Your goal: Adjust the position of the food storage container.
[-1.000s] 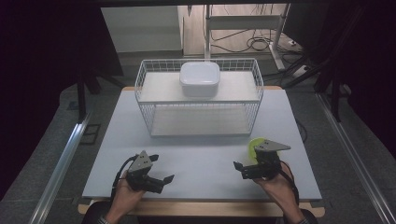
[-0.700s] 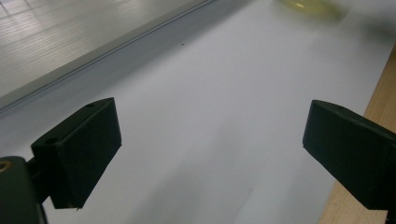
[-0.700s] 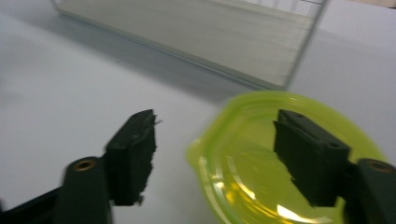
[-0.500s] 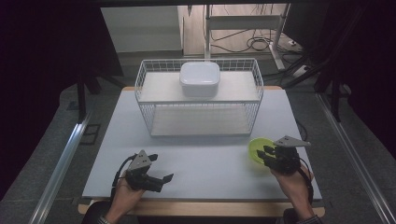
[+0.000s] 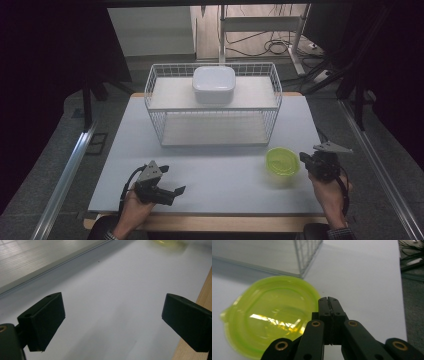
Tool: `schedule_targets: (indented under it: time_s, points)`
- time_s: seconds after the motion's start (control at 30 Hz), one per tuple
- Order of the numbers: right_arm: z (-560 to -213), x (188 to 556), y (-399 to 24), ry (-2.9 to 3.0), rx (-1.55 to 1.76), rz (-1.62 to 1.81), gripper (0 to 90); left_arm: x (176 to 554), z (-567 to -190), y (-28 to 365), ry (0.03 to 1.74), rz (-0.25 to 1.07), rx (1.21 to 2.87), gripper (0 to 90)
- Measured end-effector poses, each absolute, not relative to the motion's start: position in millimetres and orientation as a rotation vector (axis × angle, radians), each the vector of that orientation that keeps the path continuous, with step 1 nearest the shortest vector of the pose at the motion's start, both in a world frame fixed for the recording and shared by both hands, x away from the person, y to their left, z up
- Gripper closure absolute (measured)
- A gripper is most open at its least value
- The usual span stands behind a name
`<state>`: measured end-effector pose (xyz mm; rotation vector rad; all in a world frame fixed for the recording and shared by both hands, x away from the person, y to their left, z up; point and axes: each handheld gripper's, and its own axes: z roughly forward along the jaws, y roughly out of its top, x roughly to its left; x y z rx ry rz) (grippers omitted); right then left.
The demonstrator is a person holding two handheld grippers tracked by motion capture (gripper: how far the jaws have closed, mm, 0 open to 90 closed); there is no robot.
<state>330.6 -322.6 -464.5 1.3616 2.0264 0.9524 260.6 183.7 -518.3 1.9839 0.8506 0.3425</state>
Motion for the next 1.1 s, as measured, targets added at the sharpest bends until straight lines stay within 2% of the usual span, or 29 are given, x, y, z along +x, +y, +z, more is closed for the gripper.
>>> schedule_targets:
  time_s: [0.5, 1.1]
  points:
    - [-478.3, 339.9, -314.0, 2.049, 1.441, 0.889, 89.9, 261.7, -520.5, 182.3, 0.855, 0.330, 1.997, 4.7]
    - [-482.9, 334.6, -264.2, 2.209, 1.401, 1.000, 89.8, 261.7, -521.6, 180.2, 0.855, 0.326, 2.003, 4.7]
